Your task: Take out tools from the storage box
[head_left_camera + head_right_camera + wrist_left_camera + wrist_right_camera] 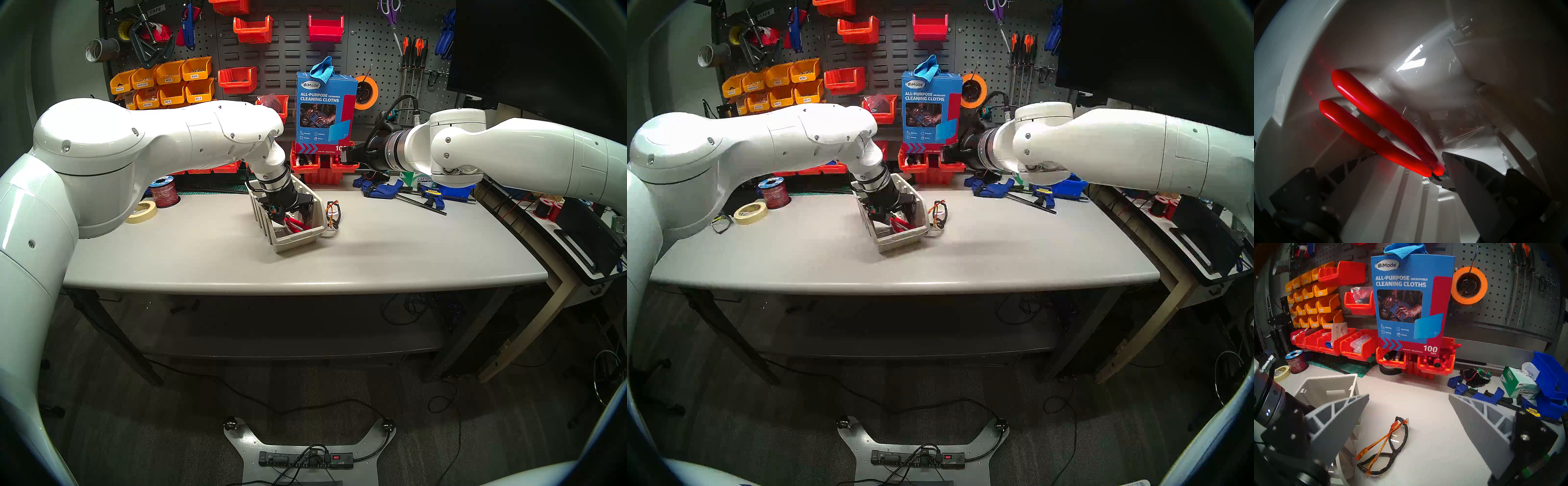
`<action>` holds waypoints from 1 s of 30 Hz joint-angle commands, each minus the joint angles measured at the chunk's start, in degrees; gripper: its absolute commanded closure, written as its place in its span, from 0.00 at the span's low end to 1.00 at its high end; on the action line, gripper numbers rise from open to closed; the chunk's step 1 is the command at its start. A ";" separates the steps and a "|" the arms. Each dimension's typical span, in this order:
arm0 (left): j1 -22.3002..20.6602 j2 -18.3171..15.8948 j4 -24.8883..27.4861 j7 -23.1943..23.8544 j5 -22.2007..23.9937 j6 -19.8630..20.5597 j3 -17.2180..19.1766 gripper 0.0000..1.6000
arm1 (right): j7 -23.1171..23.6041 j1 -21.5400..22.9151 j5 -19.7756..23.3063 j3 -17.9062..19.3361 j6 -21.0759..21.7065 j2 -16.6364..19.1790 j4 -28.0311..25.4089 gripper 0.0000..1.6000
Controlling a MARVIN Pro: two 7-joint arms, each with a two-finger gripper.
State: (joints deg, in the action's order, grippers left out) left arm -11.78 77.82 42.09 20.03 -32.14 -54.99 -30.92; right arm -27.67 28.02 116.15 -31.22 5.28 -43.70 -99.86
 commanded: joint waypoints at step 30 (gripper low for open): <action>0.87 -0.80 1.63 -12.12 -6.53 -0.01 -4.06 1.00 | 0.06 0.91 -0.12 0.72 -0.23 -0.06 0.15 0.00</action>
State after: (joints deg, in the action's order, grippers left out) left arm -12.30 76.77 42.98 9.25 -37.58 -55.01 -33.69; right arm -27.60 28.02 116.15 -31.22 5.22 -43.70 -99.85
